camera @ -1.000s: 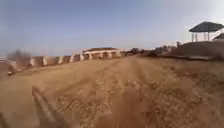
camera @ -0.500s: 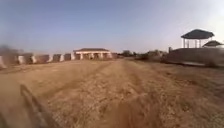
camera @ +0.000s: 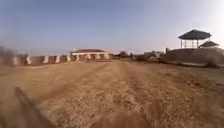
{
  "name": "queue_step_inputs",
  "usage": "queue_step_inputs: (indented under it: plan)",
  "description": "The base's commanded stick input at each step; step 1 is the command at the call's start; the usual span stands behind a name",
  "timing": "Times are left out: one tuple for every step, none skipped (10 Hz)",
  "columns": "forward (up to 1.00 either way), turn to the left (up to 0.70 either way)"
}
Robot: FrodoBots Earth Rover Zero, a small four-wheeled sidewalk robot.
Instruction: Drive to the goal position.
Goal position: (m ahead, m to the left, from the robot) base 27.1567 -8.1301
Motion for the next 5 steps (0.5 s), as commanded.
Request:
queue_step_inputs:
  plan:
    - [0.70, 0.00]
    - [0.70, 0.00]
    - [0.70, 0.00]
    - [0.70, 0.00]
    - [0.70, 0.00]
